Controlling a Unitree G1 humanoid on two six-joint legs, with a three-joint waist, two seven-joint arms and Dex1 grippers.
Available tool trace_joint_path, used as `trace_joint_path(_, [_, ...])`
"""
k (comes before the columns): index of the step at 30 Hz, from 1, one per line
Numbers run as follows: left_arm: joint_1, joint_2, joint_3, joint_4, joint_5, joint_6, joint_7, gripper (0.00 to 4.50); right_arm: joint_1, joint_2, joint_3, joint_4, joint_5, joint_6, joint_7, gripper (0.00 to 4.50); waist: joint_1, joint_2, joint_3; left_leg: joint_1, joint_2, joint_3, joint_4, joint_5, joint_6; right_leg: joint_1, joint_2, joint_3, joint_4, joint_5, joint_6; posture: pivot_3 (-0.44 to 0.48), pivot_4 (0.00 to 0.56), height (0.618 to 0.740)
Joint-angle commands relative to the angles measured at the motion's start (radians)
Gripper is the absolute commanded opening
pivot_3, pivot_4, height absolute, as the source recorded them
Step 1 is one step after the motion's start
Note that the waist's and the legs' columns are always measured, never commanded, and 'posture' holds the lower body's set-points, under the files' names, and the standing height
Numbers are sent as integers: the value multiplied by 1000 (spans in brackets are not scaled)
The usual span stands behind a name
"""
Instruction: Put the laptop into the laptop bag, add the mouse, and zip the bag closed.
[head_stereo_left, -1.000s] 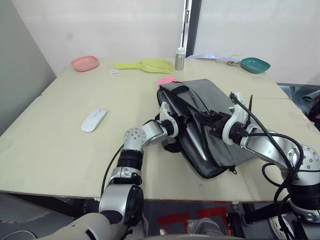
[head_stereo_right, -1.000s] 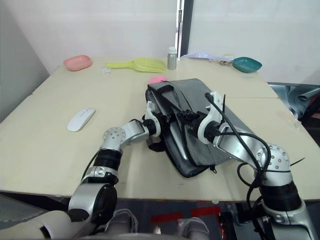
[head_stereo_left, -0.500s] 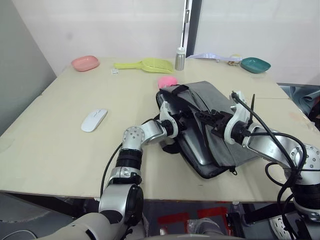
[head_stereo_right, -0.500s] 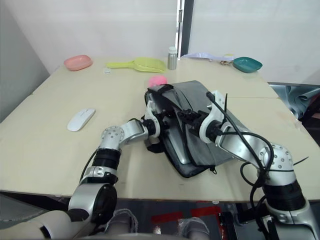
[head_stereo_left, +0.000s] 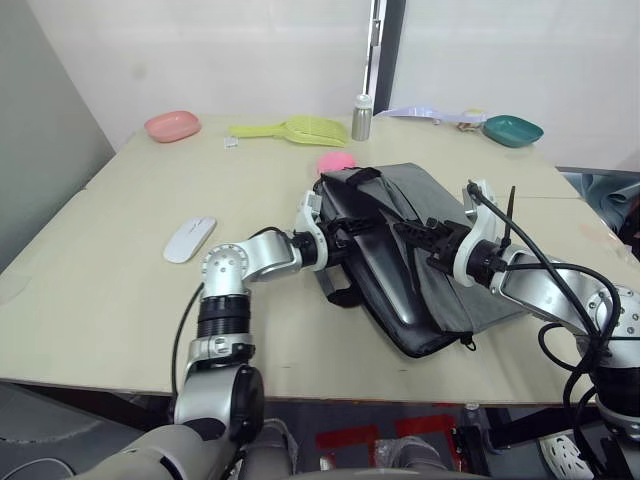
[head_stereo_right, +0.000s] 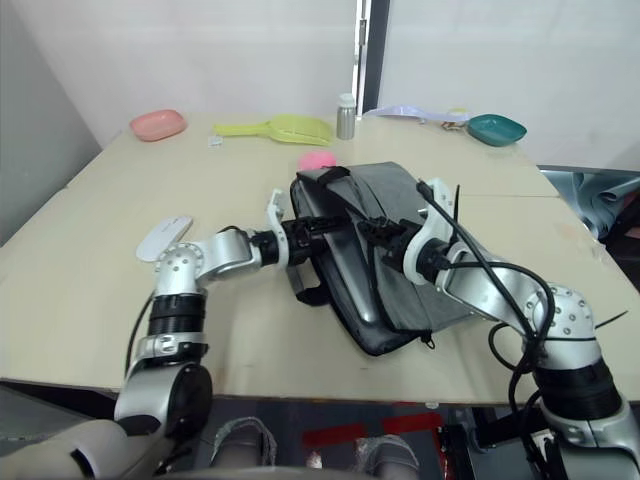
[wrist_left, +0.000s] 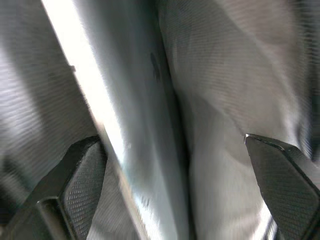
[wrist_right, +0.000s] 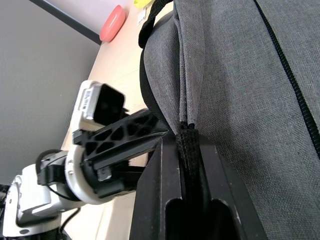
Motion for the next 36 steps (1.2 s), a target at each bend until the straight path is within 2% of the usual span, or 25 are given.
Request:
trace_joint_path(1, [35, 126, 19, -97, -81, 97, -31, 4485, -4, -22, -28, 2, 6, -21, 11, 0, -3, 0, 0, 0, 0, 0, 0, 0, 0, 0, 0, 0, 0, 0, 0, 0, 150, 740])
trace_joint_path(5, [70, 238, 24, -123, -160, 125, -42, 4485, 2, -35, -31, 11, -3, -17, 28, 0, 1, 0, 0, 0, 0, 0, 0, 0, 0, 0, 0, 0, 0, 0, 0, 0, 150, 740])
trace_joint_path(8, [60, 315, 29, -123, -265, 107, -29, 4485, 9, -53, -38, 34, -23, 0, 58, 0, 7, 0, 0, -1, 0, -1, 1, 0, 0, 0, 0, -1, 0, 0, 0, 0, 150, 740])
trace_joint_path(10, [44, 392, 40, -121, -347, 94, -75, 4485, 16, -72, -40, 67, -54, 22, 98, 0, 6, 0, 0, -1, 0, 0, 1, 0, 0, 0, 0, 0, 0, 0, -1, 0, 150, 740])
trace_joint_path(14, [54, 554, 56, -183, -387, 124, -301, 4485, 41, -125, -21, 152, -192, 98, 235, 0, 5, 0, 0, -1, 0, 0, 1, 0, -1, -1, 0, 0, 0, 0, 0, 0, 150, 740])
trace_joint_path(20, [116, 764, 109, -345, -311, 129, -718, 4485, 20, -173, -13, 220, -412, 180, 464, 0, 5, 0, 0, -2, 0, 0, 0, 0, -1, -2, -1, -1, -1, -1, -1, 0, 150, 740])
trace_joint_path(22, [176, 859, 143, -395, -241, 128, -888, 4500, 1, -185, -25, 217, -435, 212, 531, 779, -7, 0, 0, -2, 0, 0, 0, 0, -1, -3, 0, -1, 0, -1, -2, 0, 150, 740])
trace_joint_path(26, [418, 1099, 141, -451, 61, -48, -1286, 4500, 4, -256, -40, 132, -482, 276, 704, 2094, -10, 1, 0, 0, 1, 3, -4, 0, -1, -4, 0, 1, -1, -2, -3, 0, 150, 740])
trace_joint_path(29, [572, 1225, 144, -325, 281, -217, -1446, 4500, 82, -375, -101, 33, -545, 292, 921, 3147, 6, 1, 0, 1, 1, 5, -8, 0, -1, -4, 0, 2, -5, -2, -4, 0, 150, 740])
trace_joint_path(30, [631, 1252, 158, -282, 359, -291, -1506, 4500, 115, -416, -129, 25, -576, 291, 983, 3389, 13, 0, 0, 1, 1, 5, -8, 0, -1, -3, 0, 2, -6, -2, -4, 0, 150, 740])
trace_joint_path(32, [706, 1277, 182, -224, 457, -395, -1597, 4500, 184, -475, -177, 3, -646, 267, 1107, 4235, 20, 0, 0, 2, 1, 5, -10, -2, 3, -2, 0, 2, -9, -3, -4, 0, 150, 740])
trace_joint_path(33, [755, 1278, 214, -192, 519, -468, -1643, 4500, 238, -509, -229, 2, -697, 247, 1176, 4485, 22, 0, 0, 2, 1, 5, -10, -3, 5, -2, 0, 2, -10, -3, -4, 0, 150, 740])
trace_joint_path(34, [797, 1278, 241, -164, 566, -521, -1684, 4500, 304, -541, -280, -6, -764, 216, 1257, 4485, 23, -1, -1, 1, 1, 5, -10, -4, 6, -2, 0, 2, -11, -6, -9, 0, 150, 740])
trace_joint_path(36, [844, 1273, 285, -94, 631, -588, -1727, 4500, 403, -563, -399, 23, -847, 182, 1369, 4485, 25, -1, -1, 0, 1, 5, -10, -5, 8, -3, 0, 1, -11, -7, -11, 0, 150, 740])
